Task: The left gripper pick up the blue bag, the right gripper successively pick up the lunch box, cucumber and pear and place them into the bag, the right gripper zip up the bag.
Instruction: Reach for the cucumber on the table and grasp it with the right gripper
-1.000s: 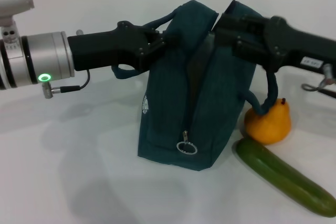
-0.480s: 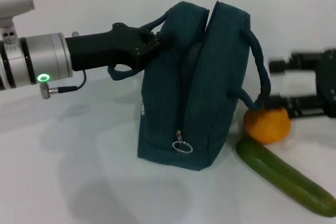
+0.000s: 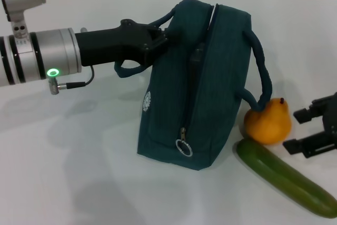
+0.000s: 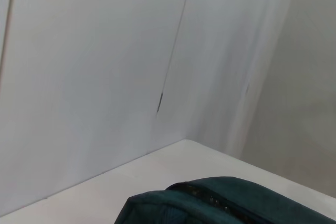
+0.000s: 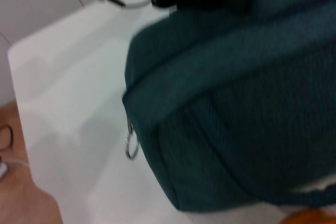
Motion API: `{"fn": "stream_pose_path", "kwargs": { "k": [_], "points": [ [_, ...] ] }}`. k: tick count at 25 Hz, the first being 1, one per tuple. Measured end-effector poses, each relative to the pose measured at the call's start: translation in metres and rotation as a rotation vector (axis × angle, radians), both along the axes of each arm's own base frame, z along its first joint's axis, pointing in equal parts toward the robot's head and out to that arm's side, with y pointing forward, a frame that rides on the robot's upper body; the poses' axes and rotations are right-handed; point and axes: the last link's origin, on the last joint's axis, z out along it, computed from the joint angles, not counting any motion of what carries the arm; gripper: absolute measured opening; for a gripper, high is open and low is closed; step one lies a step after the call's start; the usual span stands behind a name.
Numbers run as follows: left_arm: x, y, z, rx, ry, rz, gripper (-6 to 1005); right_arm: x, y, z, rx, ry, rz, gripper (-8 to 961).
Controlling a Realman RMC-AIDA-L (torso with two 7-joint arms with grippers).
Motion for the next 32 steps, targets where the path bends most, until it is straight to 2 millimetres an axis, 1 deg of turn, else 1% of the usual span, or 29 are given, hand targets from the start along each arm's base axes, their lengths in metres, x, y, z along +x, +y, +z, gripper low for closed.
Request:
{"fn": "stream_pose_path", "kwargs": {
  "k": [5,9,12,15,17,21,28,32],
  "points": [
    [0.0,0.001,0.002,0.004,-0.002,0.003,76,0.003,-0.004,-0.012,-0.041,-0.098,0.015,765],
    [0.001,0.001,0.001,0.003,-0.001,0.0,77,0.005,-0.004,-0.02,-0.068,-0.137,0.017,763],
    [0.001,0.001,0.001,0.004,-0.003,-0.001,77,0.009,-0.002,-0.031,-0.086,-0.179,0.013,761],
    [0.002,0.002,0.001,0.004,-0.004,-0.004,78,0.011,0.001,-0.046,-0.11,-0.222,0.011,760],
    [0.004,0.002,0.001,0.003,-0.004,-0.007,79,0.011,0.003,-0.056,-0.12,-0.255,0.011,759],
    [0.005,0.003,0.0,0.002,-0.006,-0.01,80,0.008,0.005,-0.069,-0.134,-0.295,0.025,756],
    [0.005,0.003,0.0,0.003,-0.006,-0.011,81,0.005,0.007,-0.081,-0.137,-0.313,0.024,752],
    [0.004,0.003,0.0,0.006,-0.007,-0.011,82,0.006,0.009,-0.088,-0.147,-0.326,0.012,710]
  ]
}}
